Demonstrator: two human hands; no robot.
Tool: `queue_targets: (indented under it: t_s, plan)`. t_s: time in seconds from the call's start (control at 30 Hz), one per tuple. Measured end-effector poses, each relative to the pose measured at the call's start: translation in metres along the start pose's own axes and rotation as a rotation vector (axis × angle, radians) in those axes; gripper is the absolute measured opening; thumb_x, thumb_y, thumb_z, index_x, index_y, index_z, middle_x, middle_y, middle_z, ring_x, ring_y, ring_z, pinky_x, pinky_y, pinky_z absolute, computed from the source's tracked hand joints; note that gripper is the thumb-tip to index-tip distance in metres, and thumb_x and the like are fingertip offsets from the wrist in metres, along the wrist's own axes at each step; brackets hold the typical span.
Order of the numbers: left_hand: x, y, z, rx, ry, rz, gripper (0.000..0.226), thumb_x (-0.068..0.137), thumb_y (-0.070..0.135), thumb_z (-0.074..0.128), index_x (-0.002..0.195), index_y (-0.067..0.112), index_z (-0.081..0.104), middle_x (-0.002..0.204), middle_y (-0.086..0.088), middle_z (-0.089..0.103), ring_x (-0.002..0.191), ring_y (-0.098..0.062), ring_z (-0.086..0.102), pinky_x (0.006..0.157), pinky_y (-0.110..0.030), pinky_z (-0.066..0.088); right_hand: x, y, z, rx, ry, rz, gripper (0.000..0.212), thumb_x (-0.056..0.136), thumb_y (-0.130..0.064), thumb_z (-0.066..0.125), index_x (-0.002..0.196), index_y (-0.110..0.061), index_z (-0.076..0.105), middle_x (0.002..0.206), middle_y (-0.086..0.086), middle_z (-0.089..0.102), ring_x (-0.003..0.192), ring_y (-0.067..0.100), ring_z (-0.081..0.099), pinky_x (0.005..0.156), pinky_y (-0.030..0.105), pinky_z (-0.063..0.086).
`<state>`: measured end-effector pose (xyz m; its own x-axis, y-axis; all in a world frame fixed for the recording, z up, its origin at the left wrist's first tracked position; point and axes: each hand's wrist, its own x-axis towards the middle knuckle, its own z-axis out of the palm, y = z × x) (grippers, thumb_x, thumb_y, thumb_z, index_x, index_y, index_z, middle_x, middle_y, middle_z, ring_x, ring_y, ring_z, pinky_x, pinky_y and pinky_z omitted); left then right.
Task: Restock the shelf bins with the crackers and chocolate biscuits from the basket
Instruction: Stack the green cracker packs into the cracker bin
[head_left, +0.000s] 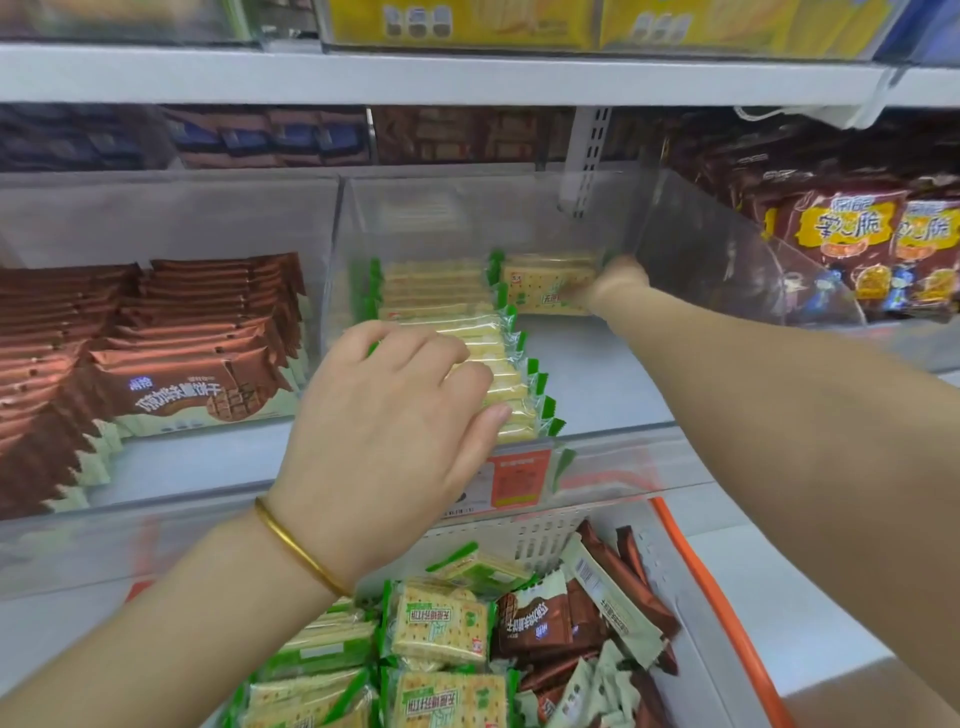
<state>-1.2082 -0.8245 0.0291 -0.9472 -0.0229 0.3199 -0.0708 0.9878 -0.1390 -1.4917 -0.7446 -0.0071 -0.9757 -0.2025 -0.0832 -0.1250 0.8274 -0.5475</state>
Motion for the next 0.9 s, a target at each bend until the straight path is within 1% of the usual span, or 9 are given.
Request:
queue_targets:
  t_s: [0.07, 0.2, 0.3, 0.4, 0.6, 0.67, 0.73, 0.83, 0.9]
  plan:
    - [0.0, 0.0, 0.0, -0.003, 0.019, 0.0, 0.047, 0.096, 0.043, 0.028, 0.096, 0.018, 0.068, 0.098, 0.0, 0.066, 0.1, -0.025, 0.061, 0.092, -0.043, 0.041, 0.0, -0.001, 0.002, 0.042, 0.012, 0.01, 0.079, 0.082, -0.034, 0.073, 0.142, -0.001, 0.034, 0.139, 0.013, 0.048, 0.124, 0.028, 0.051, 0.099, 0.032, 0.045]
    - [0.0, 0.0, 0.001, -0.019, 0.027, 0.004, 0.046, 0.096, 0.043, 0.029, 0.096, 0.018, 0.069, 0.1, 0.0, 0.066, 0.099, -0.025, 0.061, 0.092, -0.043, 0.041, 0.005, -0.006, 0.007, 0.118, 0.104, 0.027, 0.058, 0.081, -0.026, 0.076, 0.127, -0.002, 0.049, 0.128, 0.012, 0.057, 0.117, 0.027, 0.056, 0.082, 0.026, 0.044]
    - [0.0, -0.001, 0.002, -0.032, 0.034, 0.011, 0.046, 0.096, 0.042, 0.03, 0.096, 0.018, 0.069, 0.1, 0.001, 0.066, 0.099, -0.025, 0.061, 0.092, -0.042, 0.041, 0.008, -0.004, 0.012, 0.196, 0.105, 0.062, 0.062, 0.082, -0.022, 0.074, 0.132, -0.003, 0.043, 0.132, 0.01, 0.053, 0.122, 0.027, 0.053, 0.092, 0.028, 0.044]
    - [-0.001, -0.001, 0.001, -0.049, 0.027, 0.011, 0.046, 0.095, 0.043, 0.03, 0.097, 0.019, 0.069, 0.101, 0.001, 0.066, 0.099, -0.024, 0.061, 0.093, -0.042, 0.041, 0.01, -0.003, 0.013, 0.178, 0.072, 0.08, 0.069, 0.083, -0.024, 0.073, 0.138, -0.004, 0.038, 0.135, 0.011, 0.051, 0.124, 0.027, 0.051, 0.098, 0.03, 0.043]
    - [-0.002, -0.003, 0.003, -0.085, 0.052, 0.025, 0.045, 0.095, 0.043, 0.031, 0.098, 0.019, 0.068, 0.101, 0.003, 0.066, 0.099, -0.023, 0.06, 0.092, -0.04, 0.041, 0.017, -0.003, 0.011, 0.033, 0.063, 0.094, 0.065, 0.087, -0.029, 0.067, 0.139, -0.004, 0.037, 0.138, 0.01, 0.047, 0.124, 0.027, 0.05, 0.096, 0.028, 0.044]
    - [-0.002, -0.003, 0.001, -0.127, 0.077, 0.025, 0.043, 0.095, 0.043, 0.032, 0.1, 0.02, 0.067, 0.101, 0.004, 0.065, 0.1, -0.022, 0.06, 0.091, -0.038, 0.04, 0.012, -0.003, 0.003, -0.009, 0.069, 0.072, 0.063, 0.088, -0.033, 0.065, 0.137, -0.003, 0.04, 0.134, 0.01, 0.05, 0.121, 0.027, 0.052, 0.096, 0.029, 0.047]
    - [-0.002, -0.003, -0.003, -0.213, 0.132, 0.035, 0.04, 0.095, 0.04, 0.033, 0.102, 0.019, 0.066, 0.103, 0.005, 0.065, 0.102, -0.021, 0.06, 0.092, -0.037, 0.039, 0.0, -0.005, -0.014, -0.052, 0.047, 0.018, 0.052, 0.088, -0.028, 0.066, 0.128, 0.0, 0.048, 0.125, 0.013, 0.056, 0.114, 0.029, 0.057, 0.092, 0.034, 0.051]
    - [-0.013, 0.001, -0.013, -0.334, 0.249, 0.078, 0.034, 0.096, 0.031, 0.038, 0.107, 0.014, 0.065, 0.107, 0.002, 0.064, 0.103, -0.023, 0.058, 0.09, -0.039, 0.041, -0.042, -0.006, -0.046, 0.2, 0.037, -0.096, 0.021, 0.088, -0.011, 0.064, 0.102, -0.001, 0.052, 0.102, 0.013, 0.057, 0.096, 0.03, 0.064, 0.083, 0.041, 0.056]
    - [-0.027, 0.008, -0.022, -0.317, 0.335, 0.146, 0.028, 0.094, 0.023, 0.043, 0.103, 0.01, 0.067, 0.103, 0.0, 0.065, 0.096, -0.025, 0.06, 0.081, -0.04, 0.042, -0.1, -0.005, -0.069, 0.437, -0.012, -0.248, 0.015, 0.089, -0.009, 0.063, 0.1, -0.006, 0.054, 0.097, 0.014, 0.059, 0.079, 0.022, 0.068, 0.07, 0.038, 0.059]
